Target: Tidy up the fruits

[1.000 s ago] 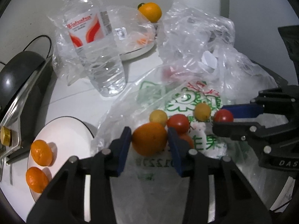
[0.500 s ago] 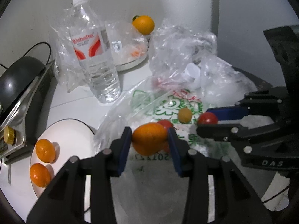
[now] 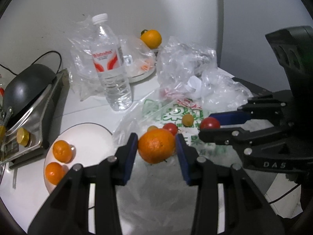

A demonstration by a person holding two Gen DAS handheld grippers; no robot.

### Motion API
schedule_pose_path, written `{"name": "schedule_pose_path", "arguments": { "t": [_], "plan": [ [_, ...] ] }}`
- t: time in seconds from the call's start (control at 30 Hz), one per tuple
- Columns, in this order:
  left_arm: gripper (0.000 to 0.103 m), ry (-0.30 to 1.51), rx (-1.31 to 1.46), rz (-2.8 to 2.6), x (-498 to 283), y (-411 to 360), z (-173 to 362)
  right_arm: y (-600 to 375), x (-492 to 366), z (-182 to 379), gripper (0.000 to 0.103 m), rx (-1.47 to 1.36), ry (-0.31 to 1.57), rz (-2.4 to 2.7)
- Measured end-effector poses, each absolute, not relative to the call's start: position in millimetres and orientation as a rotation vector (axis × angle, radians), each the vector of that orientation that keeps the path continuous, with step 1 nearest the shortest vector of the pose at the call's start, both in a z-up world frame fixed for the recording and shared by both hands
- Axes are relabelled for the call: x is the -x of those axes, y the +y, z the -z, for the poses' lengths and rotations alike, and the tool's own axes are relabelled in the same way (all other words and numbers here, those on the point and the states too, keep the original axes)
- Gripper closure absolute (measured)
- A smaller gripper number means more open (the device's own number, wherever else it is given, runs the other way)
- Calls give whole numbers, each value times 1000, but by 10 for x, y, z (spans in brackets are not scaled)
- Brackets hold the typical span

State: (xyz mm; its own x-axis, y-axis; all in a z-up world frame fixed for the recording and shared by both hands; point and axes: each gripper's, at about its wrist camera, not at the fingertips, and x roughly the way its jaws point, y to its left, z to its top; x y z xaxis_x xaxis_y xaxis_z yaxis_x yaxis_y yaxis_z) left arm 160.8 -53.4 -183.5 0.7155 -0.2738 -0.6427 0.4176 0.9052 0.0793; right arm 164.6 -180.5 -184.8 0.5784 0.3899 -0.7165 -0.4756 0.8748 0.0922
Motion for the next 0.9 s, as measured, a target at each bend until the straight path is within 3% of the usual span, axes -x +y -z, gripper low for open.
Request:
{"name": "schedule_pose_path", "arguments": {
  "t": [0.9],
  "plan": [
    [62,608,-169,297,-1290,396,1700,-1014,-1487,1569,74,208,760,-569]
  ]
}}
